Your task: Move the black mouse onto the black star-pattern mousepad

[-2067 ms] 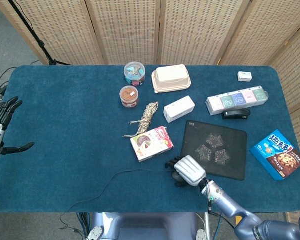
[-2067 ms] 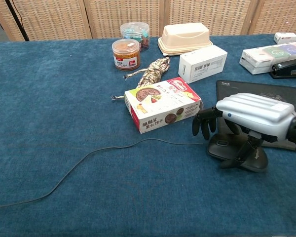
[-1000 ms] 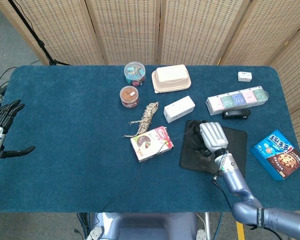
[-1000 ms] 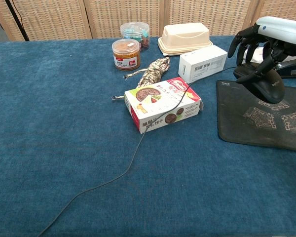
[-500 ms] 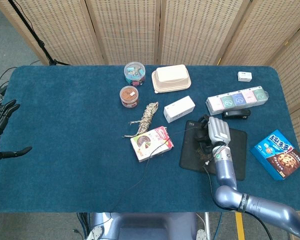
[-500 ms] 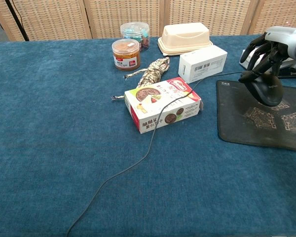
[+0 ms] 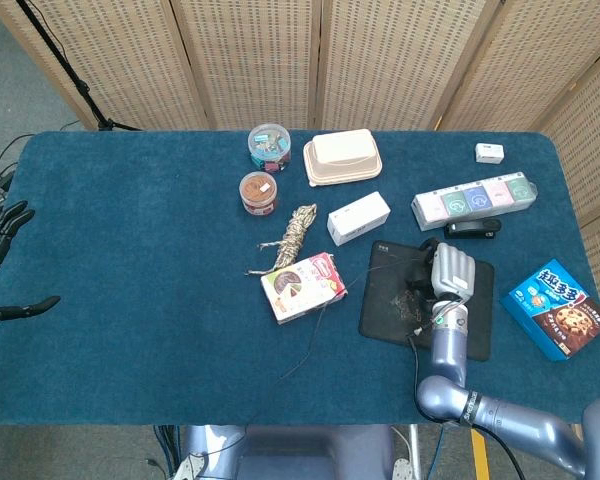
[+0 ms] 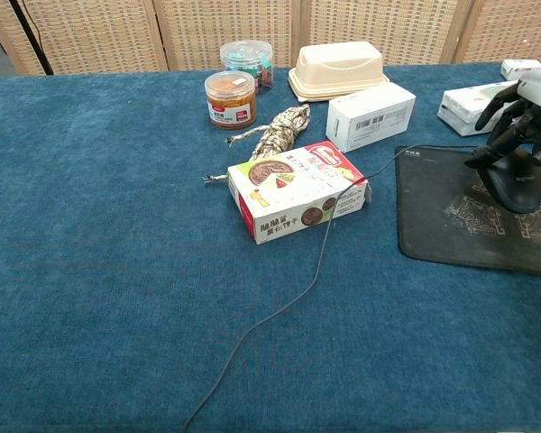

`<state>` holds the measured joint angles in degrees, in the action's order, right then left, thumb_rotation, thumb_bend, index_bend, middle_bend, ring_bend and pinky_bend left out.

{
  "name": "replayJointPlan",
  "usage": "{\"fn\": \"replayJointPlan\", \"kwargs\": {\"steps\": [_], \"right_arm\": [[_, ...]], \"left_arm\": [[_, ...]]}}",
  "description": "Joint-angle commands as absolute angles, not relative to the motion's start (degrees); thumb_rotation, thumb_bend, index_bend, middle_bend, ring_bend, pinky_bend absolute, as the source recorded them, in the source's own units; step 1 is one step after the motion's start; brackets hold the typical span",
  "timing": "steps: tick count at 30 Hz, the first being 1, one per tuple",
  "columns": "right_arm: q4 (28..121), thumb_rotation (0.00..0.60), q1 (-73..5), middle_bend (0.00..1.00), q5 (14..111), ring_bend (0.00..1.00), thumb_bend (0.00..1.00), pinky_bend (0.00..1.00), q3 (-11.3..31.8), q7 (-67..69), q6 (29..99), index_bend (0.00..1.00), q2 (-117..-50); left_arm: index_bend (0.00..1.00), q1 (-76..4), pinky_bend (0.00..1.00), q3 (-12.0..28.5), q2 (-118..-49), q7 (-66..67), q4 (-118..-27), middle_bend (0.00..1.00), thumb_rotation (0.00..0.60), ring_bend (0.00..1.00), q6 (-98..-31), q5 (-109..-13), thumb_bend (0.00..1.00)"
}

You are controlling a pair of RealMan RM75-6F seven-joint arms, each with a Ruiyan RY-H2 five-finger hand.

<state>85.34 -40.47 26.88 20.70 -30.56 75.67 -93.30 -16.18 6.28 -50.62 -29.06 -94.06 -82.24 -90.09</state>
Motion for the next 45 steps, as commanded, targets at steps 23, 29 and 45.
{"fn": "replayJointPlan", "kwargs": {"steps": [23, 29, 45], "right_arm": [[83.9, 0.6, -35.8, 0.45, 25.5, 0.42, 0.36, 0.61, 23.6, -29.3, 77.1, 0.35, -96.7], [84.6, 0.6, -34.9, 0.34, 27.2, 0.32, 0.3, 0.53, 24.0, -27.3, 76.1, 0.25, -97.2], [96.0, 0.6, -30.3, 0.0, 36.4, 0.0, 0.0, 0.06, 22.1, -22.8, 78.5, 0.0, -91.9]], "left_arm": [[0.0, -16.2, 0.0, 6.2, -50.7, -28.0, -94.6, 0.0, 0.6, 0.0, -82.0, -89.7, 0.05], [0.0, -16.1, 0.0, 6.2, -50.6, -28.1, -94.7, 0.0, 0.6, 0.0, -82.1, -89.8, 0.05], [0.0, -15.8, 0.0, 5.9, -50.6, -27.5, -94.8, 0.0, 0.6, 0.0, -82.2, -90.1, 0.05]]}}
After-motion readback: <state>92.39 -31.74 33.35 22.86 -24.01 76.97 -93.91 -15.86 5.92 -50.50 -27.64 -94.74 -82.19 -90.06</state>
